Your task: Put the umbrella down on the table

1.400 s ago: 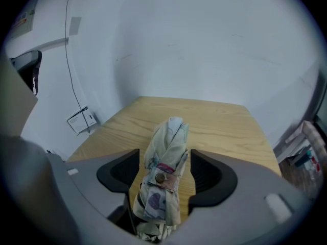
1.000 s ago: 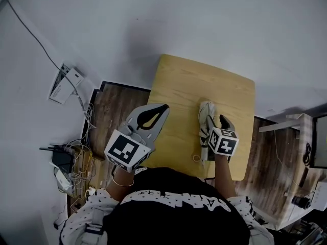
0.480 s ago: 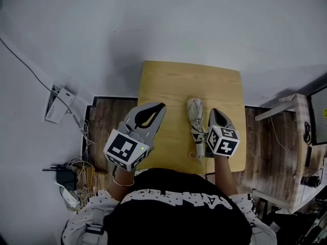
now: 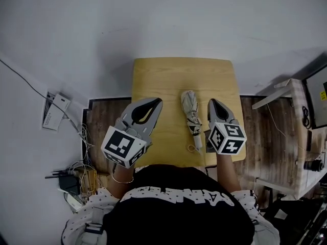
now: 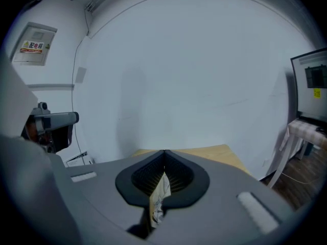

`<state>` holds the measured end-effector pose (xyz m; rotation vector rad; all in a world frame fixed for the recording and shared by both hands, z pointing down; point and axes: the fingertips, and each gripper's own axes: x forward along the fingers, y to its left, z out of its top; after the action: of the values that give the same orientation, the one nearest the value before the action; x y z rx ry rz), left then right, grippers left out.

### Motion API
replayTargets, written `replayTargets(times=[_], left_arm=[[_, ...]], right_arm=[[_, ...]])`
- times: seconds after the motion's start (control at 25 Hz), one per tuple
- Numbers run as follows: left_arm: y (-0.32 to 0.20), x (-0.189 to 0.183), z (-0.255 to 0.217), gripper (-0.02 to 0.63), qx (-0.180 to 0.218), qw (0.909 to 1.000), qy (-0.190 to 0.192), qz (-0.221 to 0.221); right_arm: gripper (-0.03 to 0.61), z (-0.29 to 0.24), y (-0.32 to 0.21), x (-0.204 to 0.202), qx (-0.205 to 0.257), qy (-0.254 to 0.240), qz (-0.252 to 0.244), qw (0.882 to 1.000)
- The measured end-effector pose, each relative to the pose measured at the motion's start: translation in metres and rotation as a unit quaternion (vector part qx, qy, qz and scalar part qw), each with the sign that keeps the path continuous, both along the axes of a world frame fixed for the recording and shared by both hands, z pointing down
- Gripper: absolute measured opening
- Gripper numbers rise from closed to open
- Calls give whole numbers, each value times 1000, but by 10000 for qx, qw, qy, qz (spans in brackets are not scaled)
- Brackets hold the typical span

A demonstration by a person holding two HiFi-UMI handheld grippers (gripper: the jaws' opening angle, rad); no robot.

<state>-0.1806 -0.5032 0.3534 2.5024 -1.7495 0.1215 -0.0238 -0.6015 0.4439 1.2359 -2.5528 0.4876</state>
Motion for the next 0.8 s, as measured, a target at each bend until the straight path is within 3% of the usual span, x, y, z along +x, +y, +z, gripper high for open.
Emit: replayTargets(times=[0.24,0.8], left_arm=[[1,4,3,2,-30,10000,29,66],[-1,-1,4,2,-42,10000,43,32]], right_arm=[[12,-20,3,3,266,-44,1,9996],[12,-18,6,2,302,126,-22,9995]])
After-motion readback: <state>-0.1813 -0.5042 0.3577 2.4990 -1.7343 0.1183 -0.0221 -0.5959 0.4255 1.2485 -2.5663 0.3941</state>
